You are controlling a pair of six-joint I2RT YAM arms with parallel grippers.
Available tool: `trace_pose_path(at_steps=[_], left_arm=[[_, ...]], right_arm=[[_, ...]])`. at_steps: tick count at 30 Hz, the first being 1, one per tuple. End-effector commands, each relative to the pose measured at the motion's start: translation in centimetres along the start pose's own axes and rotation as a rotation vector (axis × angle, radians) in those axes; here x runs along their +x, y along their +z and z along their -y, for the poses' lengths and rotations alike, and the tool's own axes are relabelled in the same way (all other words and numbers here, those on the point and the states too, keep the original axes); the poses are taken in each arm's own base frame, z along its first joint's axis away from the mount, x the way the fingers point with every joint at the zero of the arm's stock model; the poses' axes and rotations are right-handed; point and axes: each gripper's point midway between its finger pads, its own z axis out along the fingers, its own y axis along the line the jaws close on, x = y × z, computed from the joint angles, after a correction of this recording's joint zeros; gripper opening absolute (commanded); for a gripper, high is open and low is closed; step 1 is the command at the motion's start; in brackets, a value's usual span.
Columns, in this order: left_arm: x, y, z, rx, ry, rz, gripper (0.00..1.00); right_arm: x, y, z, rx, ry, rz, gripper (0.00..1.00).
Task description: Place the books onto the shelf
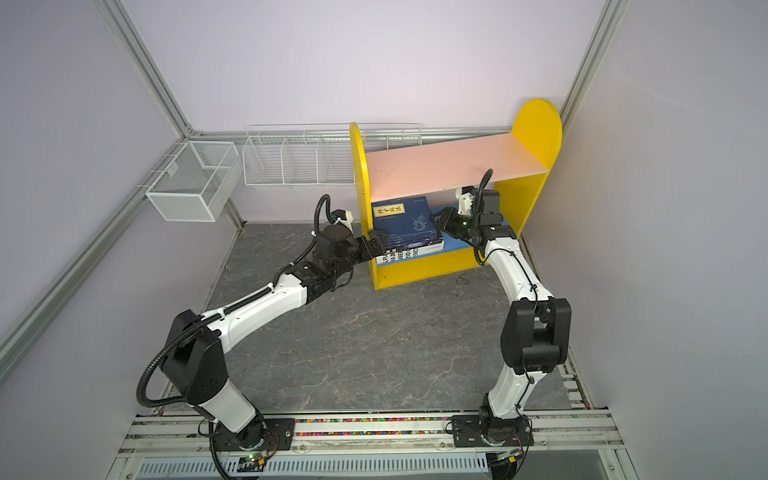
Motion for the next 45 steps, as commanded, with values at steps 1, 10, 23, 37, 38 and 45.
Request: trace_pose_path(at_steps=[1, 10, 23, 37, 38, 45], left_arm=[[-3.6, -2.7, 3.2, 0.132, 0.013, 0.100, 0.96], [-2.3, -10.4, 3.2, 0.143, 0.266, 0.003, 1.00], [-3.7, -21.1, -16.1, -0.587, 0.337, 0.216, 0.99], [-1.6, -20.5, -27.5, -0.843, 0.375, 0.322, 0.99], [-2.0, -20.7, -27.8, -0.837, 0.354, 0.335, 0.99], [-1.9, -22.4, -30.6, -0.843, 0.362, 0.447, 0.99]], right_arm=[[-2.2, -0.8, -1.1, -0.012, -0.047, 0.067, 0.45], [-2.5, -5.5, -1.8, 0.028, -0.094, 0.131, 0.62], [7.1, -13.6, 4.5, 0.384, -0.146, 0.125, 0.88], [14.8, -23.7, 16.0, 1.033, -0.007, 0.313, 0.88], [15.2, -24.0, 16.5, 1.061, 0.002, 0.317, 0.88], [15.8, -23.8, 16.9, 1.046, 0.024, 0.339, 0.89]])
